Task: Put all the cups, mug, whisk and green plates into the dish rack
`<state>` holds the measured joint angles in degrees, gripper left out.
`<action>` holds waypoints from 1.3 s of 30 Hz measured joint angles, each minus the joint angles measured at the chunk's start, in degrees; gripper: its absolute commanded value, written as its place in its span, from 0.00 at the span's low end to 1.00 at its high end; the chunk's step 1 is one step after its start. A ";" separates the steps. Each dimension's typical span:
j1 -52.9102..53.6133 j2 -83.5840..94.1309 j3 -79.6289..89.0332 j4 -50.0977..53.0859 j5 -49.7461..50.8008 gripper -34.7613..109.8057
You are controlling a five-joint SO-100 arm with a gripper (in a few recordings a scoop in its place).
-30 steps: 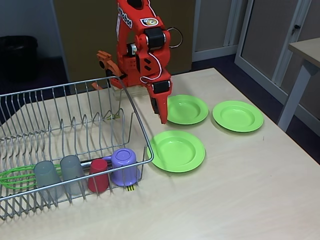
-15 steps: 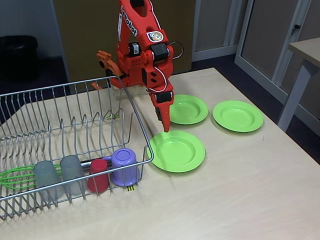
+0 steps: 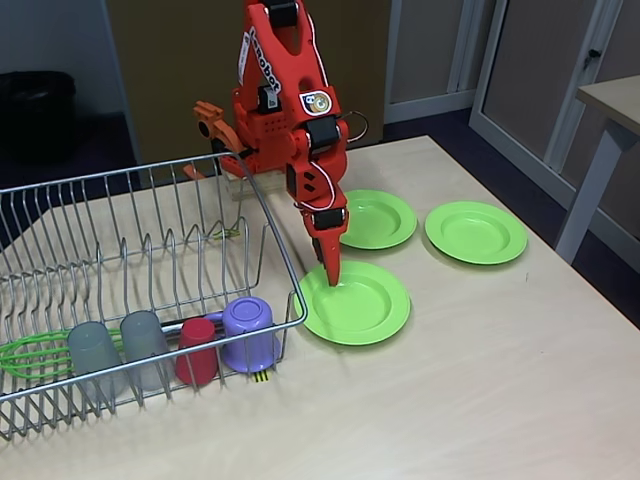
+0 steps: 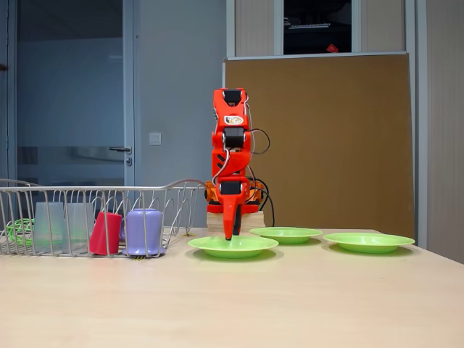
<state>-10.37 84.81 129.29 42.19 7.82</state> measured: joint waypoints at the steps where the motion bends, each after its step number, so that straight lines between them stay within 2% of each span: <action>1: 0.00 -0.70 -0.44 -0.44 0.00 0.46; 8: 0.18 -4.48 -3.16 -3.25 0.26 0.43; 24: 1.14 -9.49 -6.68 -6.50 3.69 0.24; 27: 1.14 -9.23 -6.59 -6.86 4.48 0.24; 31: 0.79 -6.50 -8.26 -4.13 4.31 0.24; 39: -1.76 -0.35 -14.41 10.90 3.60 0.24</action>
<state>-12.13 84.46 114.87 53.09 11.43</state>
